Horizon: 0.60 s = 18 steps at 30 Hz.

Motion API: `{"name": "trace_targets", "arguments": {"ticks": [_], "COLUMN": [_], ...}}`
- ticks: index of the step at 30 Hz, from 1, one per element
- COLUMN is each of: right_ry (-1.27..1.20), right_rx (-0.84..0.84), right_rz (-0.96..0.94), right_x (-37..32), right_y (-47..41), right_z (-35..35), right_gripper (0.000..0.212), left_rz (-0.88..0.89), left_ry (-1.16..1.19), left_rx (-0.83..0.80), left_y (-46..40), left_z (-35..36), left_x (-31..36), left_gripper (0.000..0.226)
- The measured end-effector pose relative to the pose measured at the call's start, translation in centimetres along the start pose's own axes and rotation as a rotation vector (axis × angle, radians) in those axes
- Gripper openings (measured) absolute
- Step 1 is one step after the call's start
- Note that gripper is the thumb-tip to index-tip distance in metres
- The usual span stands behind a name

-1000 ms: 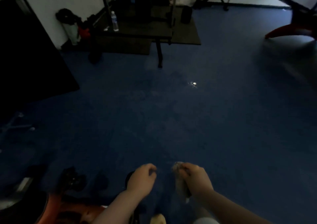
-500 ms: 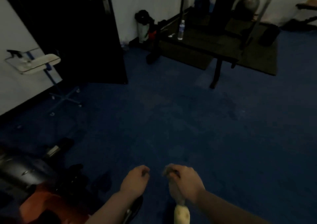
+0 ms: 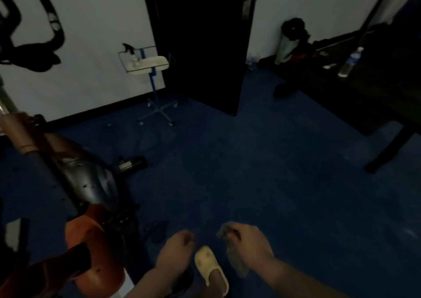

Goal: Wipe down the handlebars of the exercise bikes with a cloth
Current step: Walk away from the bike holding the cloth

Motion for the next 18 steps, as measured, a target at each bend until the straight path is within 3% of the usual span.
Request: {"name": "trace_targets", "arguments": {"ticks": [9,18], "right_ry": [0.098,-0.007], "right_rx": [-0.066,0.009], "right_rz": [-0.143,-0.14], "right_x": [-6.3,-10.8], "right_y": [-13.5,-26.0], "right_z": [-5.0,-9.6], "right_gripper": [0.036,0.021], "left_rz": [-0.055,-0.118], "left_ry": [0.182,0.242], "left_rx": [0.178,0.206], "left_y": [-9.8,-18.6], "left_z": [-8.2,-14.9], "left_x": [2.8,6.0], "left_gripper": [0.02,0.022]}}
Point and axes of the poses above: each hand's wrist, its own y-axis away from the middle knuckle, its own z-axis out of the palm, x = y × z, the point moved 5 cm from there along -y, towards the middle knuckle, and after that the axes turned 3 degrees about -z, right-handed, at the moved point
